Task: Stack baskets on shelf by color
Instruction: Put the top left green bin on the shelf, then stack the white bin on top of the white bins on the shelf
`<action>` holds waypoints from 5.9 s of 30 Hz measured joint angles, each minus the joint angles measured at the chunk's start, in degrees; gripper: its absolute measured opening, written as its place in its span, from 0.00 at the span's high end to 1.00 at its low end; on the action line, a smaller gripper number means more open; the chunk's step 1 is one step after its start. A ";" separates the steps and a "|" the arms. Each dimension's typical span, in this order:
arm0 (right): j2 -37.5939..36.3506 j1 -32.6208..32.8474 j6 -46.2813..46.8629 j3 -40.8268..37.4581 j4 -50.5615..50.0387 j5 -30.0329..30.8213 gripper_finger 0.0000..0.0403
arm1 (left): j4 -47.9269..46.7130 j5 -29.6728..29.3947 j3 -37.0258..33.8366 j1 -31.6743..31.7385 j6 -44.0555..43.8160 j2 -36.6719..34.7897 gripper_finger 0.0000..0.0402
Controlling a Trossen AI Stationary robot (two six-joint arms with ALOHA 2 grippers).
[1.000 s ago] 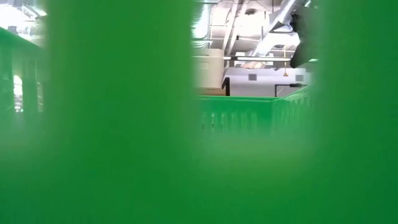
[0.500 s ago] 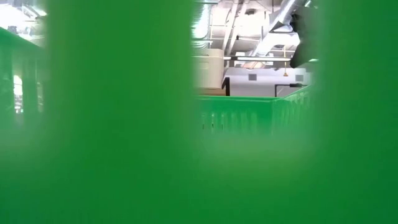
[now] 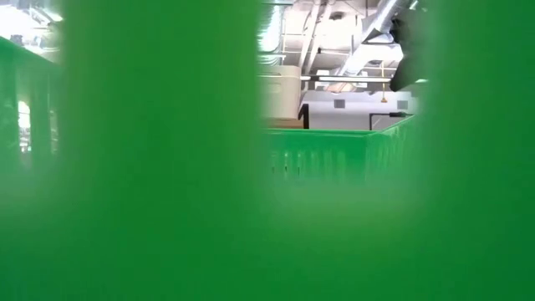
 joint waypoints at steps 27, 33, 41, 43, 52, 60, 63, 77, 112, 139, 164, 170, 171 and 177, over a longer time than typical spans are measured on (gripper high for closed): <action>-0.01 0.00 0.01 0.00 0.02 1.26 0.87 | -1.01 -9.09 15.01 24.26 -15.18 3.16 0.99; 0.00 -0.01 0.02 -0.02 0.02 1.26 0.87 | 1.95 -3.71 15.01 28.61 -12.27 6.04 0.99; -0.01 0.00 0.04 -0.02 0.00 1.26 0.87 | 2.14 -2.94 15.01 29.59 -11.63 8.45 0.97; 0.00 0.00 0.04 -0.02 0.00 1.26 0.87 | 2.48 -4.53 15.01 29.59 -11.38 8.48 0.93; 0.00 0.00 0.04 -0.02 -0.03 1.24 0.87 | 5.37 -1.25 15.90 29.59 -8.36 8.44 0.66; -0.01 0.24 0.04 -0.02 -1.00 1.22 0.87 | -9.27 6.51 25.16 26.91 -1.71 5.64 0.51; -0.01 0.24 0.04 -0.02 -1.04 1.22 0.87 | -11.26 10.60 27.24 23.95 0.22 4.25 0.50; -0.01 2.67 -1.11 -0.04 -4.50 -8.74 0.87 | -0.26 10.55 27.54 2.38 -7.46 2.80 0.51; 7.92 45.29 39.65 -0.04 -28.10 1.47 0.87 | 47.47 -1.30 29.38 -25.79 -25.99 38.01 0.51; 7.75 45.46 41.06 -0.02 -32.88 6.20 0.87 | 24.79 -3.40 61.83 -27.72 -35.01 61.02 0.51; 7.75 45.46 41.24 0.00 -32.39 6.20 0.87 | 25.06 -4.29 61.81 -27.78 -33.58 63.78 0.60; 7.75 45.46 41.21 0.00 -32.55 6.20 0.87 | 25.60 0.12 61.76 -27.58 -34.42 66.45 0.71; 7.75 45.46 41.19 0.00 -32.52 6.20 0.87 | 26.04 1.08 61.76 -27.47 -34.44 66.65 0.75; 7.73 45.48 41.19 0.00 -32.59 6.20 0.87 | 24.94 -0.32 61.74 -26.68 -33.79 66.08 0.95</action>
